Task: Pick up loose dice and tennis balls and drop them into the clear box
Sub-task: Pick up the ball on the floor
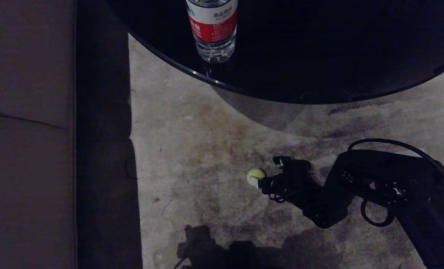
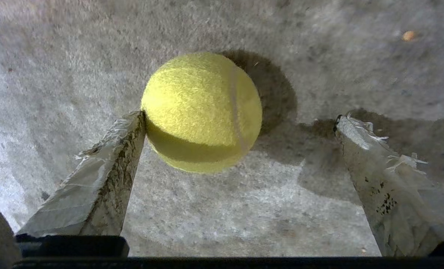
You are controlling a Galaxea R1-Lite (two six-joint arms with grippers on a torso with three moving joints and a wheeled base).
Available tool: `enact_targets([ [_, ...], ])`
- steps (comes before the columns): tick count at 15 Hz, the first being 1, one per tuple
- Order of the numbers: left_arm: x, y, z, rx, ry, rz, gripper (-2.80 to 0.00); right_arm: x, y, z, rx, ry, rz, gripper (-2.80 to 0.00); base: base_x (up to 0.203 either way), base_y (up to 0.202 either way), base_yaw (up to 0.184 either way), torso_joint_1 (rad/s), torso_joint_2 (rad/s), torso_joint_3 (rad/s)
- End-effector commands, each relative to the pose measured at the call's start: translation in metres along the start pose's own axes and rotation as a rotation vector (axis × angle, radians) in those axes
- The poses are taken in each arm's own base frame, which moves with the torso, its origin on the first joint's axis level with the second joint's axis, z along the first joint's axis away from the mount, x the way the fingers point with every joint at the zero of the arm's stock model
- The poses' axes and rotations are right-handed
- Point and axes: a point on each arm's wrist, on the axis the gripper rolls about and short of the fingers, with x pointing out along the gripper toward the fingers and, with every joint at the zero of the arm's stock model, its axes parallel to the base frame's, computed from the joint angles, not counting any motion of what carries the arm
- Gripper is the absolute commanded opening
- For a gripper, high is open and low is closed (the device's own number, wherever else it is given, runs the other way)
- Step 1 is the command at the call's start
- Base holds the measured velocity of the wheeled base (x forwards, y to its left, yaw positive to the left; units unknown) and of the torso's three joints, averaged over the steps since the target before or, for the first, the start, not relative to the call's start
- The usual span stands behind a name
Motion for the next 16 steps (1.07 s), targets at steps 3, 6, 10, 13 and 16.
enact_targets([
  [3,0.0002,0.0,-0.0004,-0.001,0.002,0.001,-2.8,0.0012,0.0014,0.002,0.0,-0.013,0.007,0.0,0.0,0.0,0.0,0.0,0.0,0.0],
  [6,0.0001,0.0001,-0.0004,-0.001,0.001,0.001,-2.8,0.003,0.0011,0.0005,0.001,-0.011,0.008,-2.8,0.0,0.0,0.0,0.0,0.0,0.0],
  [10,0.0001,0.0001,-0.0004,0.0,0.001,0.001,-2.8,0.0033,0.0003,0.0029,0.006,-0.022,0.009,-2.8,0.0,0.0,0.0,0.0,0.0,0.0],
  [13,0.0001,0.0001,-0.0004,0.0,0.001,0.001,-2.8,0.0029,0.0004,0.0035,0.009,-0.025,0.01,-2.8,0.0,0.0,0.0,0.0,0.0,0.0],
  [16,0.0001,0.0001,-0.0004,0.0,0.001,0.001,-2.8,0.0014,0.0007,0.0053,0.009,-0.027,0.01,-2.8,0.0,0.0,0.0,0.0,0.0,0.0],
])
